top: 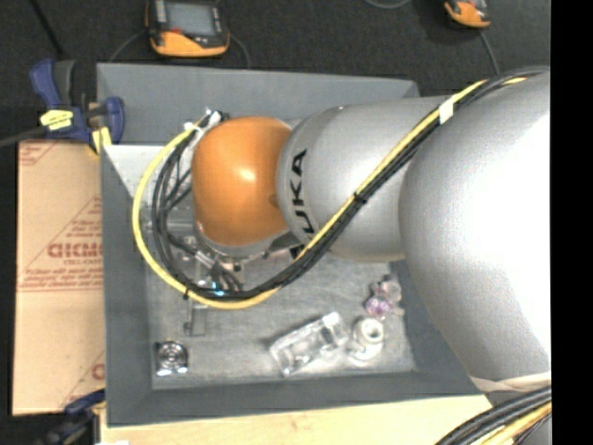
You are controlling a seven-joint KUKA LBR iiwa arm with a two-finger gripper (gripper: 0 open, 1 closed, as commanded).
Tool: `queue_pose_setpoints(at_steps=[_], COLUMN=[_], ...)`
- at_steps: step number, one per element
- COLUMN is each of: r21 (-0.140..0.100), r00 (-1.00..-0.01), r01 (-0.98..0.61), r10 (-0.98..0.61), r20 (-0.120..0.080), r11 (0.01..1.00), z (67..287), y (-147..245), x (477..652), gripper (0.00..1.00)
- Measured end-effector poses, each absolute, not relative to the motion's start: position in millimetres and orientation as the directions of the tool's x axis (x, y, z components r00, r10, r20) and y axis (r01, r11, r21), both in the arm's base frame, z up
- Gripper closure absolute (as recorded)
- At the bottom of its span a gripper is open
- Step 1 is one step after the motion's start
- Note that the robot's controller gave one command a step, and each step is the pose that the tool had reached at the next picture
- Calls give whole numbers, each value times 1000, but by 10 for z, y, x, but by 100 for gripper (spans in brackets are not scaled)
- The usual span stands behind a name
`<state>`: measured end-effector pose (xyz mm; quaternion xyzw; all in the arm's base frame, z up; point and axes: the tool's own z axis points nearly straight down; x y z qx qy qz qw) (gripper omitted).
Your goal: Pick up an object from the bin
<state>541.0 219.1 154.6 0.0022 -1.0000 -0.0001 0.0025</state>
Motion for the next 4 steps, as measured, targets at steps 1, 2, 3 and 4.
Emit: queue_pose_setpoints(at_steps=[1,2,3,4], r21=[1,0,-1,1], r00=[-995,-996,-994,-994], r01=[-99,-92,-110,-107], r10=[-99,-92,-110,-107], r20=[-1,-2,-6,-2], r11=[995,996,994,994], z=[708,739,795,790], y=[2284,2267,2237,2249], x=[4836,4857,5306,5283], gripper=[0,100,100,0])
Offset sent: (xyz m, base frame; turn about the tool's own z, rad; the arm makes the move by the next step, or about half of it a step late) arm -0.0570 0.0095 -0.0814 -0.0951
